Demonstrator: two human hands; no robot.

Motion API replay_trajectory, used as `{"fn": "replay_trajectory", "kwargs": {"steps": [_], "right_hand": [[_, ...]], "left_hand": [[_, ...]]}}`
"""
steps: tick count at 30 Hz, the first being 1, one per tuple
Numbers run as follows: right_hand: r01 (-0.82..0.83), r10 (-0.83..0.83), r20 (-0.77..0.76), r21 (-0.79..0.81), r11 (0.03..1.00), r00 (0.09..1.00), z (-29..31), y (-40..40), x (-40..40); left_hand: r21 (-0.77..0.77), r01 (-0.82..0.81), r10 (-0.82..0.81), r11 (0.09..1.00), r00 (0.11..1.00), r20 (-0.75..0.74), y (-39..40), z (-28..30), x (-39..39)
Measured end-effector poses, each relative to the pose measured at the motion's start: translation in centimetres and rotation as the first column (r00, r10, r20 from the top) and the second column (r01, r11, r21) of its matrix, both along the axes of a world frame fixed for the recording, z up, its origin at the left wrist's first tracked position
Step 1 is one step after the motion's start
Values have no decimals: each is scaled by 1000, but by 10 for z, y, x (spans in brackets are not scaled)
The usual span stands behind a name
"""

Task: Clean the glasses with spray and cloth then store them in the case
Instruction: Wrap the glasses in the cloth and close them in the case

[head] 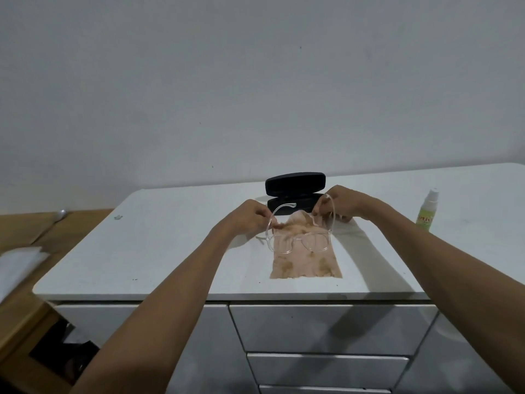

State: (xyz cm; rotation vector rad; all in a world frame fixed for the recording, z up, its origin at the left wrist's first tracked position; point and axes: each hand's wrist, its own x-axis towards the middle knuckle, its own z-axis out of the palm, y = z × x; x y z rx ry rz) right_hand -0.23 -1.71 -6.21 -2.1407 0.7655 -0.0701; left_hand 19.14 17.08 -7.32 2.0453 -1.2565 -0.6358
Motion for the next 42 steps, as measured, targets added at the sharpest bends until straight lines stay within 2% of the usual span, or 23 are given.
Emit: {"fn": "replay_trajectory", "kwargs": {"steps": [4,7,10,17,20,23,25,29,35,37,39,42], "right_hand": [[45,-43,117,-10,999,992,-7,-3,-3],[-28,33,48,-98,995,998,-10,-4,-3],[-24,21,-17,-171,985,1000,-11,-3,0],[10,-3,31,-228,974,1000,-12,-2,1],[49,-39,66,-148,988,997,-7,0,-2],[87,-87,123,6,996,989,0,5,-9],[61,-68,140,58,996,988,5,8,-16],[-17,-6,159,142,990,987,14,13,-29],[-16,-15,115,260,966,993,14,16,-34],[-30,8,81,279,960,997,14,18,-34],[-47,34,50,271,961,998,14,20,-34],[-44,27,66,274,961,997,14,22,-37]], "left_hand": [[-71,-57,53,996,997,-61,-3,-8,2],[-47,-59,59,997,998,-16,-5,-9,2],[-8,-44,44,999,998,38,-6,-4,-1],[-13,-137,138,990,983,122,-14,-10,-1],[-44,-155,156,987,987,33,-11,-9,0],[-143,-104,79,984,983,-167,0,1,-3],[-158,-47,13,986,978,-208,9,9,-3],[-92,64,-84,994,968,-237,19,14,8],[-13,90,-89,996,932,-351,18,20,-4],[48,97,-74,994,936,-344,15,24,-11],[112,88,-56,990,964,-259,14,27,-18],[114,55,-29,992,976,-215,12,25,-25]]}}
